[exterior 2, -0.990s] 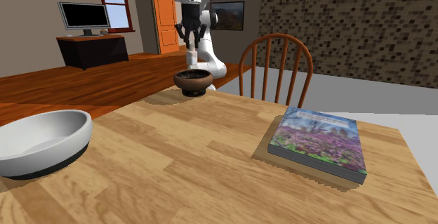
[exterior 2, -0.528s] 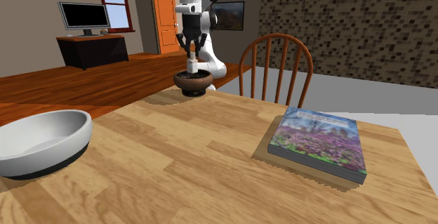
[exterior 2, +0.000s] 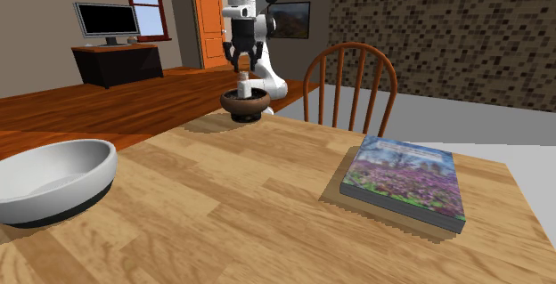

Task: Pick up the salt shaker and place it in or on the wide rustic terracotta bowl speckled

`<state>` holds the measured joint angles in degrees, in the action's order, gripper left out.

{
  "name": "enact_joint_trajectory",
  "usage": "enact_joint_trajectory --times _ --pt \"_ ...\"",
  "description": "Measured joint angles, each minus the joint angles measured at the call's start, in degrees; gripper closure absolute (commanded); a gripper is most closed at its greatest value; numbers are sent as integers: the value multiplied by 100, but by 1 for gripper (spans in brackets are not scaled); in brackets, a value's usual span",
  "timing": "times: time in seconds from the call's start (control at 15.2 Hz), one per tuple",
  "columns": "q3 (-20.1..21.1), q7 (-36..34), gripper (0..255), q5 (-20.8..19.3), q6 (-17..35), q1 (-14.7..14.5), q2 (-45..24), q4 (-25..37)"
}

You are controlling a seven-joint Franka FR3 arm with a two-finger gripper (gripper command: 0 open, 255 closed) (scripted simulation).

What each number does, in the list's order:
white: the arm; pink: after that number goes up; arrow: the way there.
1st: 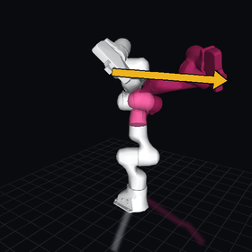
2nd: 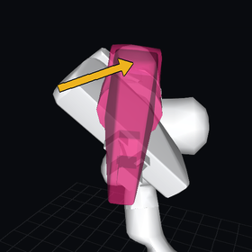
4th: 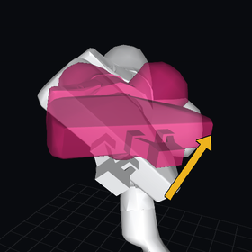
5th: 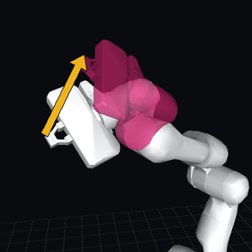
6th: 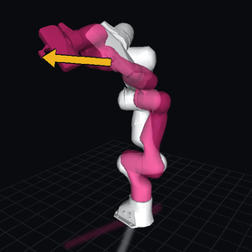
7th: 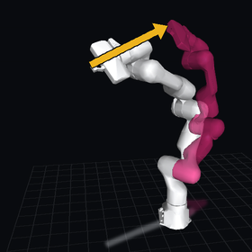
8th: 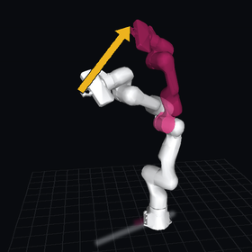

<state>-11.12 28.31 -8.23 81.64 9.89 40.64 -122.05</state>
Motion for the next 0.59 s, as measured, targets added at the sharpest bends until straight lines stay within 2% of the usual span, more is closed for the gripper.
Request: enact_joint_trajectory --times 0.33,0.59 --pt "0 0 0 0 0 0 0 0" --pt "51 22 0 58 -535 -35 -272 808"
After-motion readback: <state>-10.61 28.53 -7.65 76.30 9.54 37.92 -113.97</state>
